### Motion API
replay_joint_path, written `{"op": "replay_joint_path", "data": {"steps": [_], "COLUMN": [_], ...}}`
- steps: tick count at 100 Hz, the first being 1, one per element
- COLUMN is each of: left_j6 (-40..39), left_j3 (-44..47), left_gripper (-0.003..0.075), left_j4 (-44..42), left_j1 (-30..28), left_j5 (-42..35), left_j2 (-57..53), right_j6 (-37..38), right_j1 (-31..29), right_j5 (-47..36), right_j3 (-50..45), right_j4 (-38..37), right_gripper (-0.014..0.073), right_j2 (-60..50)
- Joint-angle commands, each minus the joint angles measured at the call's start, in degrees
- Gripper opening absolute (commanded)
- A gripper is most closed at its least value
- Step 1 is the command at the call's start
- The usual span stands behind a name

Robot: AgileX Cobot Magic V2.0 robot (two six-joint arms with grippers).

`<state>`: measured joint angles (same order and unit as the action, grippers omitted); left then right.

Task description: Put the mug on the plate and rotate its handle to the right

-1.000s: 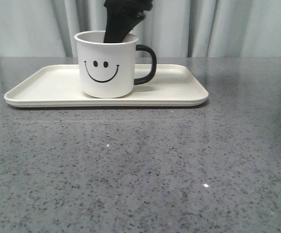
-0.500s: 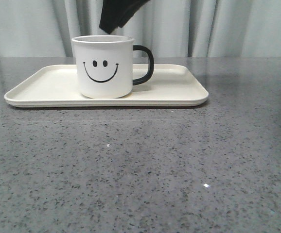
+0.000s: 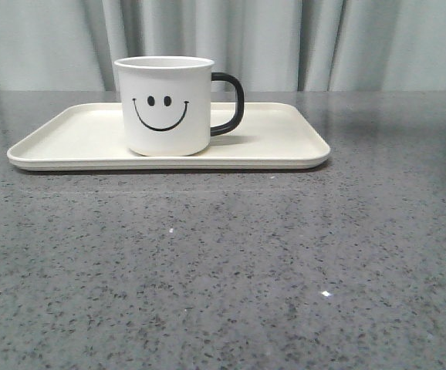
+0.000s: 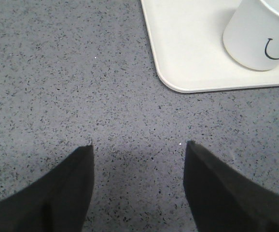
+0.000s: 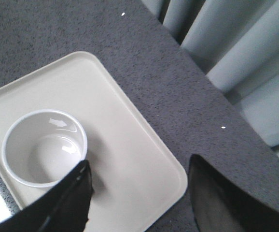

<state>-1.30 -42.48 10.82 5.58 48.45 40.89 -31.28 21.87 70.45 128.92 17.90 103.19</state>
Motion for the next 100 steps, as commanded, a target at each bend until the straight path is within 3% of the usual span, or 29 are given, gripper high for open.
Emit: {"op": "replay_joint_path", "data": {"steps": [1,17,33,50,73,100], "left_j6": [0.1,0.1,0.1,0.1,0.1,0.1], "left_j3": [-1.5,-1.5,-1.5,-1.5,-1.5,-1.5], "left_gripper": [0.0407,0.0407,0.0407,0.0407,0.0407,0.0407], "left_j4": [0.7,0.7,0.7,0.7,0.7,0.7], "left_j1": [-0.2,-0.2,-0.2,-0.2,-0.2,-0.2], "left_j5": [-3.8,-3.8,-3.8,-3.8,-3.8,-3.8], "left_j2": [-0.2,-0.2,-0.2,-0.2,-0.2,-0.2], "right_j6": [1.2,2.6,2.8,2.8,11.1,12.8], "right_j1": [-1.5,-4.1,-5.1,-5.2,-6.0,-9.2], "right_j5": [-4.4,-9.3,-19.2,-31.1,-28.9,-36.2], "right_j3": [-1.9,-13.5,-29.4,-45.8,-59.6,-77.7], "right_j4": [0.3,-3.6,-8.7,-9.3,-9.3,-9.9], "right_gripper": [0.0448,0.0448,0.0448,0.0448,0.0448,0.0448], "right_j2": [-6.8,-16.3,-27.7,-39.5,-50.7,-59.8]}}
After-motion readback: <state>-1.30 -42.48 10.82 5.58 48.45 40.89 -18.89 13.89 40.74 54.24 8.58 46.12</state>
